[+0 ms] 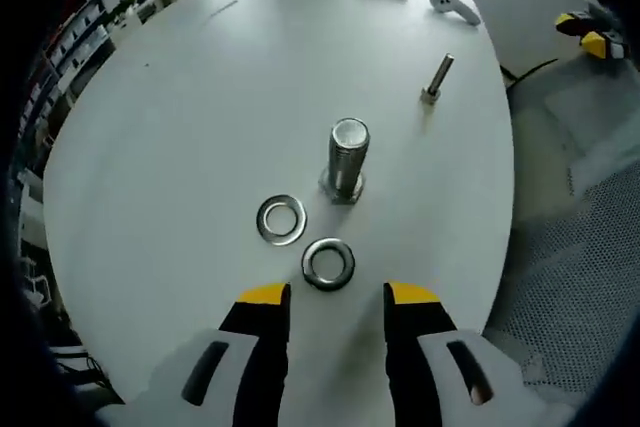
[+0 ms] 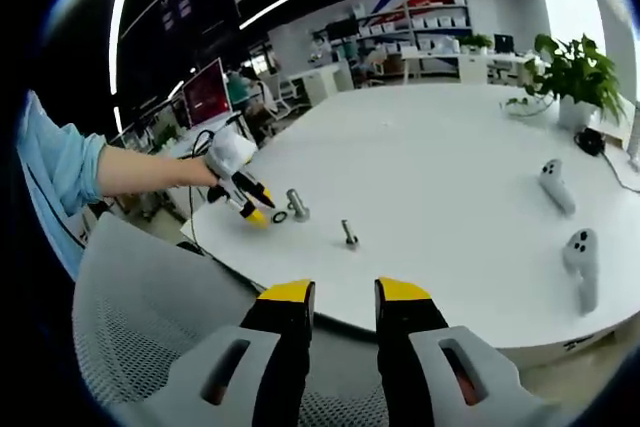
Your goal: Place the washer onto the threaded stud by aligning its center hole with the stud, sliding it down to the base, and recovering from edge contact or off-axis alignment until the washer reaches the visible bottom stop.
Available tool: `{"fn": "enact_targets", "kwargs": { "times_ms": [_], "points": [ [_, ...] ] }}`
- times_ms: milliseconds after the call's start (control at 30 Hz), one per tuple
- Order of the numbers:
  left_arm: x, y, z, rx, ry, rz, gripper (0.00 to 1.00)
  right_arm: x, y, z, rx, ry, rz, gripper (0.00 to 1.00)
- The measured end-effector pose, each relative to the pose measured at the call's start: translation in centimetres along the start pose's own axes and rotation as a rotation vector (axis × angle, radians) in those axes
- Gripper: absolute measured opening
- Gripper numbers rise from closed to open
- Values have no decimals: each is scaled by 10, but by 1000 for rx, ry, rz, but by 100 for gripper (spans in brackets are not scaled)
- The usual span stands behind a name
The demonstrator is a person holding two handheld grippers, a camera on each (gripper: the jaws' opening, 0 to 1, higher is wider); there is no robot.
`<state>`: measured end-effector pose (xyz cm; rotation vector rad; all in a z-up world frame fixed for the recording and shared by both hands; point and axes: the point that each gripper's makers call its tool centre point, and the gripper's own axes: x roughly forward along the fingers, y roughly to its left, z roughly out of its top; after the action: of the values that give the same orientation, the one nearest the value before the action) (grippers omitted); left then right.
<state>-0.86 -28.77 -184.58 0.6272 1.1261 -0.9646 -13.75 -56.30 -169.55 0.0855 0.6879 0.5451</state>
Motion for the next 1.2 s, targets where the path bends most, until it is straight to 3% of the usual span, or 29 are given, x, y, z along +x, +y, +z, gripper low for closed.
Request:
{"fn": "enact_targets", "kwargs": {
  "times_ms": [267,333,500,833,1200],
  "points": [
    [2,-1,1,50,43,14,37,0,0,0,0,0,-3,26],
    [3,0,-1,111,70,35,37,0,0,0,-1,3,-2,26],
    [6,1,6,107,54,20,34,0,-1,0,-2,-1,-3,26],
    [8,6,5,131,86,16,24,-1,-2,1,6,-12,-11,26],
    [8,5,5,154,110,15,20,-1,-2,2,4,-13,-7,26]
  ]
}}
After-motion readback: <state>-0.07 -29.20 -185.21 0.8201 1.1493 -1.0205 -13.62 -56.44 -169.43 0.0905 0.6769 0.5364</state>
